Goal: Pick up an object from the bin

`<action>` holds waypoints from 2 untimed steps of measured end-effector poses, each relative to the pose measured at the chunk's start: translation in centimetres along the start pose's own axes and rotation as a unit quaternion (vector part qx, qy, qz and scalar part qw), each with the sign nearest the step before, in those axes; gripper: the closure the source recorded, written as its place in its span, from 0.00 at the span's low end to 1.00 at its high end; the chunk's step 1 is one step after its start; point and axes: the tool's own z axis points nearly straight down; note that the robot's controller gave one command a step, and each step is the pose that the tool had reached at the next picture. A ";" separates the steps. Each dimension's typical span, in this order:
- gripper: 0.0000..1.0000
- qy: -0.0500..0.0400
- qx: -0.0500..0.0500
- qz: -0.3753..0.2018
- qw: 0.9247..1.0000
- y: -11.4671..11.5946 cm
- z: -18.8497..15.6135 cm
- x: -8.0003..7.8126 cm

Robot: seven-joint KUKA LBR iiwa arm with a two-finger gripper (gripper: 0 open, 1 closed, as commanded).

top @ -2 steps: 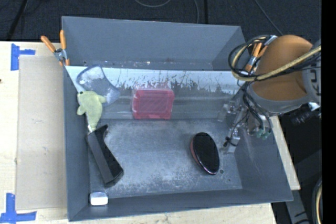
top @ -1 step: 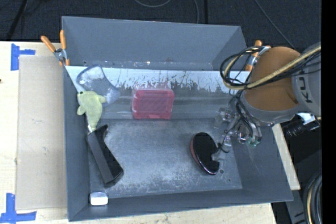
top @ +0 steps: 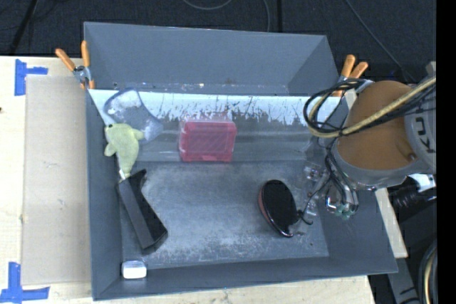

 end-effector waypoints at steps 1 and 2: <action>0.00 -0.005 -0.001 0.025 1.000 1.1 7.2 0.8; 1.00 0.000 -0.001 0.112 0.994 0.4 9.0 0.6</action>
Offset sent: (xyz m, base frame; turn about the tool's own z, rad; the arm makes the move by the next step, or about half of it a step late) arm -0.0050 0.0030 -0.0843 0.2476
